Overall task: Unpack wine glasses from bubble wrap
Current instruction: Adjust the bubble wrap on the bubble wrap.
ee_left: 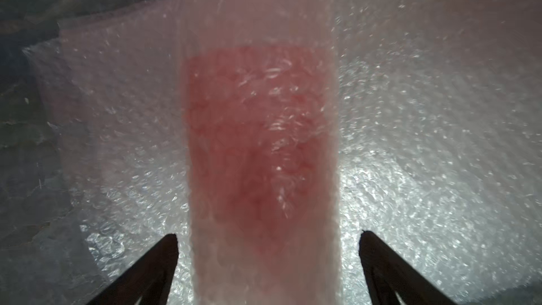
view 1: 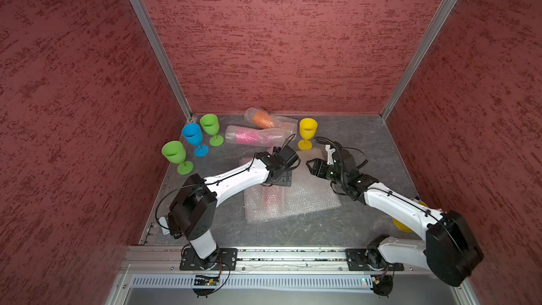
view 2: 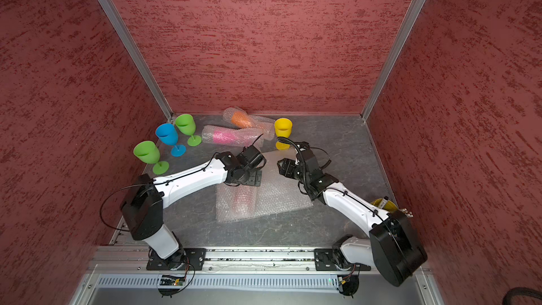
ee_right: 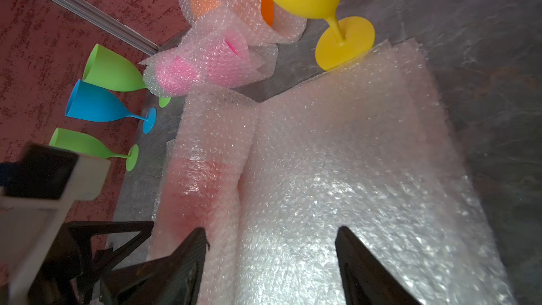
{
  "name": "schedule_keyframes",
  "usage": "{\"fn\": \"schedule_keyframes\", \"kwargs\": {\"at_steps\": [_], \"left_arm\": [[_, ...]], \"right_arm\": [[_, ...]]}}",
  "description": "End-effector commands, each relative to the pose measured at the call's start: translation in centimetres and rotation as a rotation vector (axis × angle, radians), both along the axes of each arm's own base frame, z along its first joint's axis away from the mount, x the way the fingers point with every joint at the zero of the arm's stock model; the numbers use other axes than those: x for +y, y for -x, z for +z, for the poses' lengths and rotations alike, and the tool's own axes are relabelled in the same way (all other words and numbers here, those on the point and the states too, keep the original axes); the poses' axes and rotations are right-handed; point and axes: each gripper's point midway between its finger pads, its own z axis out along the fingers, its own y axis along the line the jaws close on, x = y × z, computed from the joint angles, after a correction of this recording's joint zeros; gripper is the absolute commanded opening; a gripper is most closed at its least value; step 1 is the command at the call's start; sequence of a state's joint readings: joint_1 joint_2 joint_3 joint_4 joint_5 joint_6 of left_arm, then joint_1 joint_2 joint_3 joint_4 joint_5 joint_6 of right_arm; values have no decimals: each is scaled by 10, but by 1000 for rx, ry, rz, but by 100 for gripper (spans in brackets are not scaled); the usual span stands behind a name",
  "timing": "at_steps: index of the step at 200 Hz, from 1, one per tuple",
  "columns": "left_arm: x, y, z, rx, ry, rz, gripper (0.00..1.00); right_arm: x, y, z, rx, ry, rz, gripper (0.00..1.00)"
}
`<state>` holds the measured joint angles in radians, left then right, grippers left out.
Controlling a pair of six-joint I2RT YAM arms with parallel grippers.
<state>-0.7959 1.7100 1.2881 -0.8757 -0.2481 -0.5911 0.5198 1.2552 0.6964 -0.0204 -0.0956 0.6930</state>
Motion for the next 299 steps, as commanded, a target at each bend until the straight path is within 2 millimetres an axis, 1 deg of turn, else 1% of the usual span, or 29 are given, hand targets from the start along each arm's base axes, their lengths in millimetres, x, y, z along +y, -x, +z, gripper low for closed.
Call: {"fn": "schedule_keyframes", "kwargs": {"at_steps": [1,14,30,49,67,80,100,121,153,166,188,200,211,228,232,247,262,273,281,287,289,296,299], "left_arm": [[-7,-8,-2,32,106,32,98],[-11,-12,-6,51,155,34,98],[-6,-15,-7,63,178,51,95],[4,-18,-9,80,217,78,89],[6,-16,-14,116,298,97,82],[6,-15,-16,136,345,103,77],[12,-16,-14,141,371,119,70],[17,-19,-5,139,415,137,67],[20,-21,22,109,533,150,65],[17,-21,32,107,610,148,64],[9,-18,46,99,724,142,63],[3,-15,52,97,786,137,63],[-3,-14,56,98,843,135,63],[-12,-14,58,94,923,136,63],[-13,-13,56,95,933,138,63],[-21,-14,54,86,971,132,62],[-30,-15,52,77,1013,125,62],[-36,-15,52,73,1045,124,61],[-42,-16,53,68,1073,118,61],[-44,-17,52,68,1089,118,60],[-45,-17,53,68,1095,117,60],[-48,-18,53,69,1114,119,60],[-49,-18,53,70,1122,119,60]], "right_arm": [[-5,-4,3,-24,-19,-21,72],[-6,-3,-1,-19,-17,-15,72],[-7,-2,-4,-17,-12,-10,72],[-9,-3,-3,-26,-8,-9,73],[-9,-4,-3,-30,-7,-5,73],[-9,-4,-6,-23,-3,-4,72],[-10,-5,-12,-11,9,-5,73],[-10,-5,-16,0,10,-1,73],[-10,-5,-19,9,16,5,73],[-9,-5,-20,12,13,13,73],[-1,-2,-20,18,-20,57,73],[7,0,-16,14,-69,97,73],[19,5,-10,6,-136,160,73],[35,11,-4,21,-216,239,73],[37,12,-4,26,-228,253,73],[44,14,-7,44,-259,285,72],[46,14,-11,56,-263,297,73],[52,17,-10,54,-290,333,77],[58,21,-9,58,-318,379,82],[61,22,-5,52,-332,402,88],[62,21,-11,69,-329,403,91],[64,21,-15,81,-327,412,98],[63,21,-17,83,-326,413,98]]}}
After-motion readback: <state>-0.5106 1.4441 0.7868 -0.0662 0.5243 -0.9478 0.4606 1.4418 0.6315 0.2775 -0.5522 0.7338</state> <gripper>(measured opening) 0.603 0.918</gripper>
